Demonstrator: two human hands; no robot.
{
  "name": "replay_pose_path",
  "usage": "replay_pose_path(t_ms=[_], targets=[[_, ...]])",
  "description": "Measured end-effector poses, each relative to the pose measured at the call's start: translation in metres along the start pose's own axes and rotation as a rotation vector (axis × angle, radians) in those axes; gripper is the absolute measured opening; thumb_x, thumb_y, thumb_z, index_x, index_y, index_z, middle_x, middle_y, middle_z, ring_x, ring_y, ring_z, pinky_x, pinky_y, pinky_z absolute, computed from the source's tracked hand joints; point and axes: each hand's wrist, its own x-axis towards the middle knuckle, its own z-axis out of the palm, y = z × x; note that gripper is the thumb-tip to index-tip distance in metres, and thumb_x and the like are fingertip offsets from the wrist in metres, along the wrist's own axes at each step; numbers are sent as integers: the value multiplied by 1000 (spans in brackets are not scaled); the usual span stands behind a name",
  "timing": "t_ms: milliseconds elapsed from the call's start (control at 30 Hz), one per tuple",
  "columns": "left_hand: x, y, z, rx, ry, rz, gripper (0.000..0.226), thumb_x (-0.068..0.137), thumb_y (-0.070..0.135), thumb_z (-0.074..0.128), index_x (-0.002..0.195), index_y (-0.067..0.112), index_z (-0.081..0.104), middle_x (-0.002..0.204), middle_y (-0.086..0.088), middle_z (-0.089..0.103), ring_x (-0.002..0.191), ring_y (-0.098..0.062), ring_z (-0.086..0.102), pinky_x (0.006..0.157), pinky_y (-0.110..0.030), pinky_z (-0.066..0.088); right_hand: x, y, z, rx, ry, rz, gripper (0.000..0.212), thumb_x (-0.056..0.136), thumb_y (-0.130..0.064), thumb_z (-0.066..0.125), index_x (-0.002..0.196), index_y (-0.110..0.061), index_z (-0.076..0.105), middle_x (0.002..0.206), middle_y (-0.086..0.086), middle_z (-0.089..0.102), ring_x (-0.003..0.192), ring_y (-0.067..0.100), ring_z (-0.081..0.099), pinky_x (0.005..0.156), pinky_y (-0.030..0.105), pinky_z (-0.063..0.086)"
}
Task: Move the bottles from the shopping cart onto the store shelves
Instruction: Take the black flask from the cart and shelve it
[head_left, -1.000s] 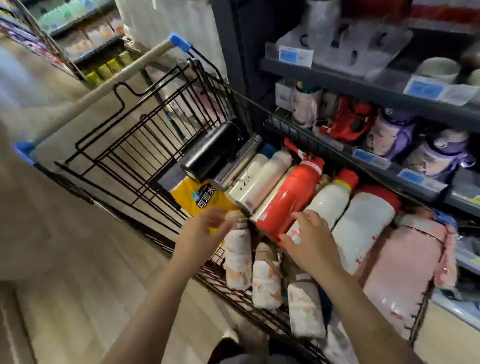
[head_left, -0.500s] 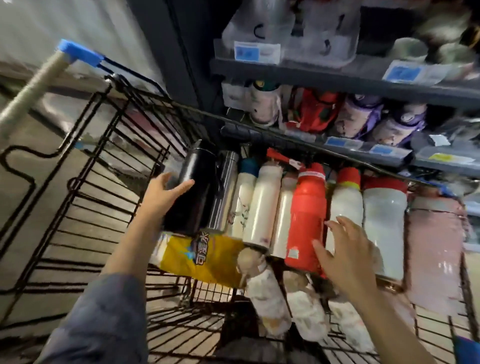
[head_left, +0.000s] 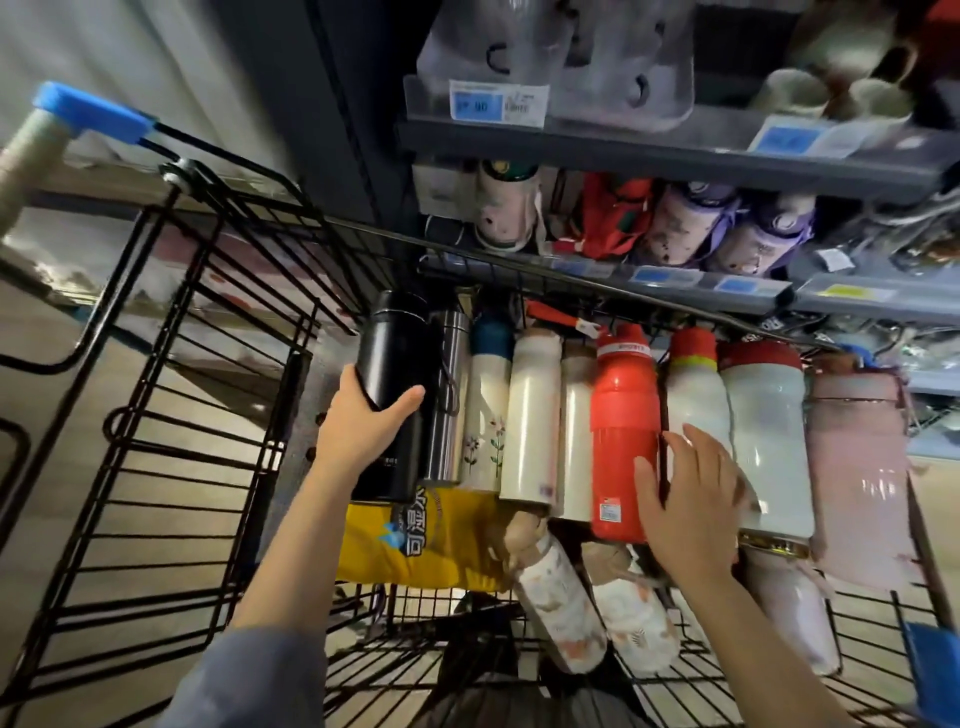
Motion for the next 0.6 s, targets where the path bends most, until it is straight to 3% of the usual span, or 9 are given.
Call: replay_pose_path(t_ms=[133,267,367,467,600], targets=[[6,-8,-16,-260,-115,-88,60,84,30,74,135,21,45,112,1,62,90,-12,63,70,-25,48,0,1,2,-19,-5,-8,61,91,-53,29,120,-10,59,136,11,53,131,31,39,104,56,30],[14,-12,-25,-288,-172,-187,64,68,31,86,122,11,58,107,-7,70,91,-22,70,72,-31,56,0,1,4,-40,11,-14,58,91,-51,31,118,-10,61,135,10,54,130,29,41,103,57,29],[9,-10,-21,-306,-214,-228,63,66,35,86,117,10,59,102,-9,70,87,-23,70,63,-28,57,-1,1,5,-46,22,-11,57,91,-51,30,118,-11,61,135,9,54,130,29,41,103,56,28],[9,-11,-16,-303,-174,-240,94,45,47,92,123,11,55,110,-11,67,95,-29,68,82,-45,58,-2,3,6,-48,39,-13,57,91,-51,30,119,-11,61,136,9,54,130,29,41,103,55,28],[7,-7,-13,-206,-119,-181,127,23,70,87,131,13,49,118,-8,62,103,-28,64,89,-47,55,-1,3,7,-61,50,-15,59,92,-51,29,119,-11,61,137,9,54,131,27,40,103,54,28]])
